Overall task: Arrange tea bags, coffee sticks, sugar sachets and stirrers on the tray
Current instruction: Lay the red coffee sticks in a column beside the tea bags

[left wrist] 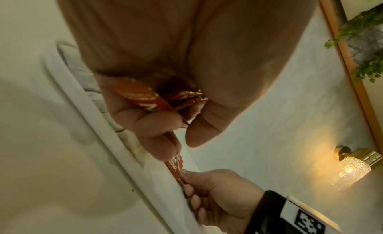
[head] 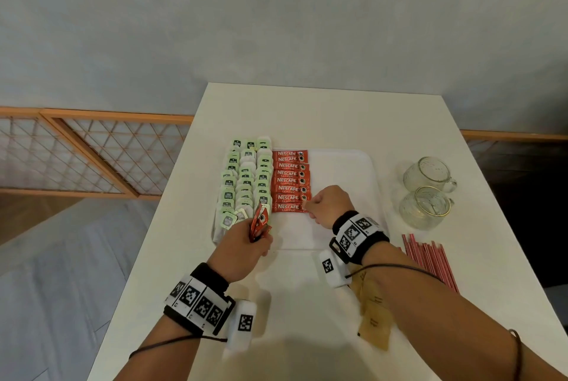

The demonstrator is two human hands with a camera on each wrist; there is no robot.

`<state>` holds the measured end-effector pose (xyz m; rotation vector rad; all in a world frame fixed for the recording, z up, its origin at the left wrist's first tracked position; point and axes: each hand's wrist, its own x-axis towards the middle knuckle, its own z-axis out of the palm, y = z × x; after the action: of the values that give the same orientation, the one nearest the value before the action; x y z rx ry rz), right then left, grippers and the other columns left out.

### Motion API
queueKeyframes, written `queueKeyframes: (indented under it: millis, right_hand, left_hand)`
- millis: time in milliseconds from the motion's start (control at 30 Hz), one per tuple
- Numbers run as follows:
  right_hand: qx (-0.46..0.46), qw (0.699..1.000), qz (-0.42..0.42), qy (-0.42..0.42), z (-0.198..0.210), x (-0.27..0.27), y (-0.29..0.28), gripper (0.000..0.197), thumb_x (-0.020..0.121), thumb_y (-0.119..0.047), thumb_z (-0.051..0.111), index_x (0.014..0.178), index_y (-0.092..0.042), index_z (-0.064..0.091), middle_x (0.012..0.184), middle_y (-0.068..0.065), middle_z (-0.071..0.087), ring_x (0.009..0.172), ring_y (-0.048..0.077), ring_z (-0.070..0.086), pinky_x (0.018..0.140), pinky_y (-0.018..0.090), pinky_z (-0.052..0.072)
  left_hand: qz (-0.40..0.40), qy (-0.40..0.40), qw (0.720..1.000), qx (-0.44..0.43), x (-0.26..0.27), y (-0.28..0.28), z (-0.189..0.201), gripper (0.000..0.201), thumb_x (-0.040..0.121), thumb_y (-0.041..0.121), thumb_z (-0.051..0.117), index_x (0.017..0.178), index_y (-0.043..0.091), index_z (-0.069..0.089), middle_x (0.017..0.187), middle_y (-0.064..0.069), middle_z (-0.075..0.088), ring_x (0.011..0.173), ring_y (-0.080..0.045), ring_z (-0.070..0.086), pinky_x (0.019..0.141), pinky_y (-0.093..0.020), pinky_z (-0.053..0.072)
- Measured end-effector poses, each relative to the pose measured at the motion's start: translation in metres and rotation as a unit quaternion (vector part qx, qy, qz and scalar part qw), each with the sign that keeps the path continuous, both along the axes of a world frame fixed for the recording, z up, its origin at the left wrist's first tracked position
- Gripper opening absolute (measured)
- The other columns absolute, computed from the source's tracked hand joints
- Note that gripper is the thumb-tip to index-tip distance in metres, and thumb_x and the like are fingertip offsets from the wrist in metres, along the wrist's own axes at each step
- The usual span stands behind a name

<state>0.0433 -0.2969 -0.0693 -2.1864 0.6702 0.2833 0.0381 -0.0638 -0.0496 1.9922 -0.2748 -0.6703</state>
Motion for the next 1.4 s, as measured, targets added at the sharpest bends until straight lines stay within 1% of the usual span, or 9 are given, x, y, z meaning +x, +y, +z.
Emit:
queueKeyframes:
  millis: [167,500,633,733,833,967,1200,1300,1400]
  right_hand:
    - [-0.006,1.000,0.008,0.013,0.003,0.003,0.001,0.029,0.091,-0.037,0.073,0.072,-0.015,0.072,0.072,0.001,0.075,0.074,0.022,0.074,0.080,0.041,0.062]
    - [0.058,0.983,0.163,-0.058,0.020,-0.023,0.011,0.019,0.096,-0.040,0.066,0.092,-0.021,0.068,0.080,-0.008,0.065,0.069,0.012,0.063,0.071,0.032,0.053]
    - [0.150,0.955,0.250,-0.064,0.027,-0.040,0.022,0.005,0.096,-0.032,0.068,0.101,-0.030,0.070,0.085,-0.005,0.070,0.067,0.012,0.064,0.063,0.024,0.052]
    - [0.145,0.943,0.289,-0.079,0.020,-0.046,0.024,0.026,0.093,-0.026,0.074,0.118,-0.031,0.068,0.092,-0.002,0.069,0.069,0.009,0.062,0.068,0.023,0.054]
    - [0.130,0.947,0.274,-0.106,0.016,-0.050,0.025,0.037,0.090,-0.023,0.075,0.122,-0.038,0.065,0.095,-0.008,0.063,0.062,0.001,0.057,0.067,0.018,0.049]
    - [0.112,0.945,0.270,-0.147,0.020,-0.054,0.027,0.014,0.091,-0.019,0.073,0.099,-0.030,0.076,0.094,-0.009,0.066,0.073,0.004,0.060,0.069,0.017,0.048]
    - [0.128,0.971,0.166,-0.112,0.014,-0.058,0.007,0.005,0.093,-0.023,0.071,0.091,-0.020,0.074,0.078,0.009,0.070,0.061,0.012,0.061,0.068,0.037,0.055]
    - [0.164,0.972,0.133,-0.105,0.012,-0.063,0.000,0.008,0.092,-0.015,0.072,0.100,-0.016,0.072,0.076,0.006,0.070,0.060,0.011,0.060,0.061,0.024,0.051]
    - [0.170,0.972,0.114,-0.114,0.010,-0.067,0.000,0.005,0.095,-0.013,0.069,0.098,-0.013,0.072,0.082,0.011,0.073,0.060,0.011,0.061,0.057,0.016,0.046]
  left_hand:
    - [0.006,0.045,0.999,-0.008,-0.001,-0.003,-0.001,0.014,0.089,-0.001,0.056,0.099,0.007,0.062,0.090,-0.006,0.070,0.072,-0.011,0.065,0.060,-0.021,0.047]
    - [-0.055,0.076,0.994,-0.057,-0.002,0.001,0.005,0.023,0.094,-0.002,0.058,0.115,0.007,0.056,0.110,-0.001,0.075,0.082,-0.021,0.072,0.062,-0.029,0.052]
    - [-0.081,0.050,0.995,-0.032,-0.002,0.001,0.010,0.015,0.091,-0.001,0.062,0.103,0.005,0.054,0.088,0.001,0.077,0.067,-0.016,0.068,0.060,-0.029,0.051]
    - [-0.099,0.049,0.993,-0.028,-0.004,0.000,0.016,0.012,0.093,0.006,0.064,0.100,0.008,0.056,0.079,-0.009,0.075,0.061,-0.013,0.062,0.061,-0.034,0.050]
    - [-0.108,0.060,0.991,-0.048,-0.007,-0.002,0.020,0.013,0.094,0.003,0.062,0.095,0.014,0.057,0.072,-0.004,0.070,0.056,-0.007,0.061,0.056,-0.024,0.048]
    - [-0.119,0.085,0.987,-0.068,-0.008,-0.003,0.021,0.020,0.094,0.001,0.061,0.087,0.017,0.051,0.072,0.004,0.069,0.067,-0.014,0.067,0.056,-0.023,0.048]
    - [0.028,0.035,0.995,-0.087,0.003,0.002,0.006,0.028,0.090,-0.002,0.066,0.075,0.011,0.046,0.085,-0.022,0.067,0.073,-0.021,0.066,0.062,-0.029,0.056]
    - [0.046,0.014,0.996,-0.075,0.006,0.005,0.003,0.036,0.088,-0.003,0.068,0.072,0.013,0.039,0.071,-0.003,0.067,0.063,-0.011,0.062,0.061,-0.029,0.052]
    - [0.040,0.007,0.997,-0.064,0.006,0.005,0.000,0.037,0.086,-0.001,0.070,0.073,0.013,0.039,0.073,-0.006,0.069,0.067,-0.021,0.060,0.060,-0.031,0.050]
